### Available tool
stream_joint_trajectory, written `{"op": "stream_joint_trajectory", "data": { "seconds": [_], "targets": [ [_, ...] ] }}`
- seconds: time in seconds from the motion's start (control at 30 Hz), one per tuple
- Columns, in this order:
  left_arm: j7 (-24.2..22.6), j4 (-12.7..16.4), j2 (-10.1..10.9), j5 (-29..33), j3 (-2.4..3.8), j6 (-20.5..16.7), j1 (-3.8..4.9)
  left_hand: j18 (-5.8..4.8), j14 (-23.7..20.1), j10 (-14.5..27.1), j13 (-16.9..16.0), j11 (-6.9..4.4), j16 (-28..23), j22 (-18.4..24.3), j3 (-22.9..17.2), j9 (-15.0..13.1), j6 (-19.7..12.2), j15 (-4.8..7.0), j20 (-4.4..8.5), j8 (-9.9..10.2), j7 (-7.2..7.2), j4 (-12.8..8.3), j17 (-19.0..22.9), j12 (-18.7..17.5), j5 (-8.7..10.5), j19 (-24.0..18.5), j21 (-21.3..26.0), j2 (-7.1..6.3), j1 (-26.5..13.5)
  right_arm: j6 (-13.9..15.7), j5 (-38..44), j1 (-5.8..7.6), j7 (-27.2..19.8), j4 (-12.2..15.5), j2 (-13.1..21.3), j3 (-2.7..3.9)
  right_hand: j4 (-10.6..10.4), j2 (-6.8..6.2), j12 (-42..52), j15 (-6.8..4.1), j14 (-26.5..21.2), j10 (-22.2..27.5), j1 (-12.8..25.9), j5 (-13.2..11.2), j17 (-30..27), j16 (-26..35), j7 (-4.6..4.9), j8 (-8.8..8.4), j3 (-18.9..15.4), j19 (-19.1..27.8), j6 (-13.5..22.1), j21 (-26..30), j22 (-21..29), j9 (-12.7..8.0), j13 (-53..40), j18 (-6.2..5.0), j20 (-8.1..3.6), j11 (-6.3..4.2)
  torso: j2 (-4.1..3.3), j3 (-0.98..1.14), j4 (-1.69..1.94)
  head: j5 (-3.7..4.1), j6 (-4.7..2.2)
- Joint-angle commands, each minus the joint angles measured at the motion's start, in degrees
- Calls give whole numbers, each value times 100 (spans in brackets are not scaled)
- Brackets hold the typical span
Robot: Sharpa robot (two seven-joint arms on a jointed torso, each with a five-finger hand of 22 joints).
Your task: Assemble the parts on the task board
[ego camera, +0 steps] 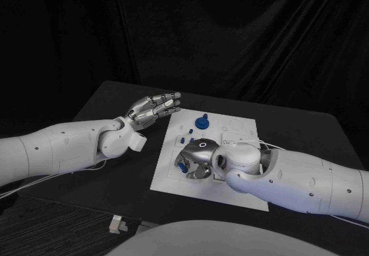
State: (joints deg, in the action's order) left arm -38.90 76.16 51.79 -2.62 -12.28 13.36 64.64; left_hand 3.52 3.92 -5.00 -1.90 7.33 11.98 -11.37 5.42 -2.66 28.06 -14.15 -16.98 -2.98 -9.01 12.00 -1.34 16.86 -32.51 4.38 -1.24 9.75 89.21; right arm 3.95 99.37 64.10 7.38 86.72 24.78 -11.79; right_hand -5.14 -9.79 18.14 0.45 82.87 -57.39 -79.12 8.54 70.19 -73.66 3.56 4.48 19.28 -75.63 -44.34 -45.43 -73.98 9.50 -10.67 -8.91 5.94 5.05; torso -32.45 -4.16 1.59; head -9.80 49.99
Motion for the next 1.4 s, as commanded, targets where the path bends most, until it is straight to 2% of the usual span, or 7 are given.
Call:
{"op": "stream_joint_trajectory", "data": {
  "seconds": [0.03, 0.33, 0.7, 0.93, 1.17, 1.3, 1.4],
  "targets": [
    [-195, -1, -12, 8, 6, 83, -11, 23, 11, 28, -49, 45, 58, 30, -142, -24, 13, -41, 6, -50, 3, -46, -65, 92, -104, 39, -48, -36, 76, -109, 26, -15, 100, 15, 13, 1, -34, 9, -7, 13, 29, 174, 54, -129, -59, 29, -70, -48, -405, 35, 173, 124, -527, -98, -108, 110, 44, 16, 1, -1, 0, -5, 1],
    [-170, -17, -15, 8, 6, 90, -15, 23, 13, 31, -48, 44, 61, 35, -146, -23, 6, -49, 6, -48, 4, -44, -65, 89, -102, 37, -47, -34, 72, 48, 26, -16, 87, 36, 45, 1, -282, 37, 182, 18, 2, 247, -42, -244, -79, 11, -82, 2, -777, 39, 222, 208, -524, -175, -239, 98, 59, 11, 0, -1, 1, -2, 1],
    [-142, -20, -5, 8, 6, 95, -17, 24, 14, 33, -48, 44, 63, 39, -148, -23, 9, -56, 6, -48, 3, -41, -65, 90, -97, 35, -46, -34, 67, 486, 26, -12, 77, 98, 170, 1, -340, 57, 249, 19, 2, 261, -92, -232, -79, -1, -45, 39, -827, 36, 176, 233, -524, -185, -282, 96, 61, 11, 1, 0, 1, -10, 1],
    [-129, -22, -2, 8, 6, 91, -18, 24, 14, 33, -48, 44, 63, 39, -148, -23, 9, -56, 6, -48, 3, -41, -65, 90, -97, 35, -46, -34, 67, 1045, 27, 75, -56, 281, 363, 1, -750, -89, 381, 61, -32, 592, -334, -224, -115, -11, -199, -71, -1053, 58, 839, 346, -518, -393, -378, 89, 93, 64, 0, 0, 2, -7, 1],
    [-138, -17, 0, 8, 6, 80, -18, 25, 17, 34, -49, 45, 72, 32, -152, -25, 23, -65, 6, -51, 2, -38, -66, 94, -94, 39, -47, -36, 60, 1860, -122, 332, -278, 700, 762, 2, -1160, -173, 553, 75, -55, 742, -394, -274, -152, -15, -253, -84, -1176, 64, 1132, 402, -515, -500, -452, 81, 110, 73, 3, 1, 1, 26, 1],
    [-143, 4, 19, 8, 6, 68, -19, 25, 19, 34, -48, 44, 77, 18, -153, -25, 27, -66, 6, -51, 2, -38, -67, 92, -94, 45, -49, -37, 60, 2326, -983, 642, -566, 1067, 1209, 2, -1142, -6, 797, 34, -56, 598, -386, -144, -162, -24, -168, 23, -1073, 47, 814, 394, -521, -478, -544, 78, 84, 17, 5, 2, -2, 21, 1],
    [-141, 39, 46, 8, 6, 57, -19, 25, 19, 34, -48, 44, 77, 18, -153, -25, 27, -66, 6, -51, 2, -38, -67, 92, -94, 45, -49, -37, 60, 2519, -1640, 890, -694, 1321, 1599, 2, -1103, 143, 1496, -120, -200, 135, -366, -58, -421, 191, -40, 197, -1000, 180, 309, 721, -452, -430, -898, 24, -26, -183, 2, 2, -2, 13, 1]
  ]
}}
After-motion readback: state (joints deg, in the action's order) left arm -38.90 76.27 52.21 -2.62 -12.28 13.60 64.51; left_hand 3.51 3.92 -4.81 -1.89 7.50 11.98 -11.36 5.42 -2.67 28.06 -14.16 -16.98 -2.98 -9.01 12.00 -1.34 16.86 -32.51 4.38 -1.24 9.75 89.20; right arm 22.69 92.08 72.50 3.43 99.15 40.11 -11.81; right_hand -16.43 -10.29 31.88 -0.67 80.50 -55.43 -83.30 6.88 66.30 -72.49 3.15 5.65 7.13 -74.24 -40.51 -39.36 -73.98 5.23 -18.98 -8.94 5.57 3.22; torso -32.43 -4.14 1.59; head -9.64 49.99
